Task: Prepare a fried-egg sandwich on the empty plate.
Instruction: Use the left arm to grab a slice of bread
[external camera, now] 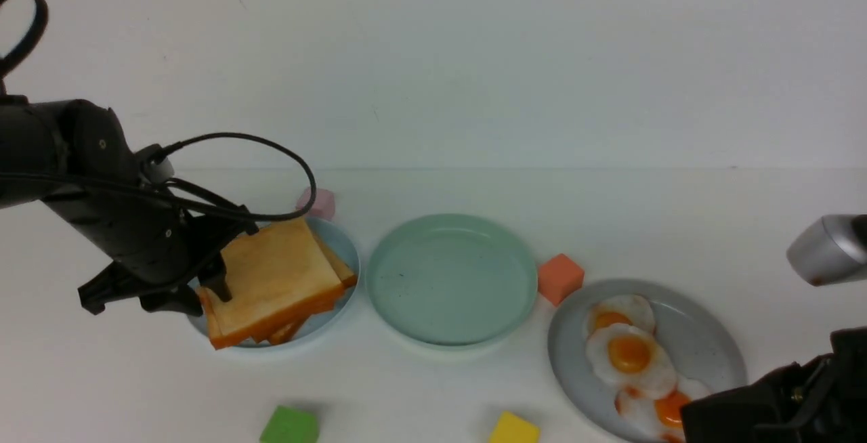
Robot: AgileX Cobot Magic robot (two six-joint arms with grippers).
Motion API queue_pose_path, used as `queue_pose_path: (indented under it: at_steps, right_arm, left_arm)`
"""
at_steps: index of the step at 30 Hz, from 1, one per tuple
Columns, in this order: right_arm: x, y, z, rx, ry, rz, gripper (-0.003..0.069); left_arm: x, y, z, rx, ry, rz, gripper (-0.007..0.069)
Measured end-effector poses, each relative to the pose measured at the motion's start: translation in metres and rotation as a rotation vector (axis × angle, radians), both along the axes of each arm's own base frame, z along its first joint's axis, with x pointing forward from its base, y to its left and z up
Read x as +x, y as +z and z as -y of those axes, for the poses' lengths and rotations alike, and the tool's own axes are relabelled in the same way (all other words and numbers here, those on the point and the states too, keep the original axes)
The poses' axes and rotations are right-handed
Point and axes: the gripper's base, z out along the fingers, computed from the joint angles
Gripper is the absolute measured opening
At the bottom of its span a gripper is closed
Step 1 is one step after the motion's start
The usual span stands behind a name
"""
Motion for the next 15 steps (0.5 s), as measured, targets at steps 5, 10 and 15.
queue_pose_path:
  at_steps: [5, 10, 15]
  right_arm:
    - [-0.0001, 0.0001, -0.0002, 0.003, 0.0, -0.001, 0.0241]
    - [-0.0001, 0.0001, -0.0002, 0.004, 0.0, -0.002, 0.0241]
    - [-0.0001, 0.0001, -0.0002, 0.004, 0.0, -0.002, 0.0241]
  left_arm:
    - [0.0024, -0.002, 0.0005, -0.007, 0.007, 0.009, 0.0238]
    - [0.0038, -0.0018, 0.0007, -0.011, 0.012, 0.023, 0.0225]
    - [0.0042, -0.0015, 0.0013, -0.02, 0.017, 0.027, 0.0076]
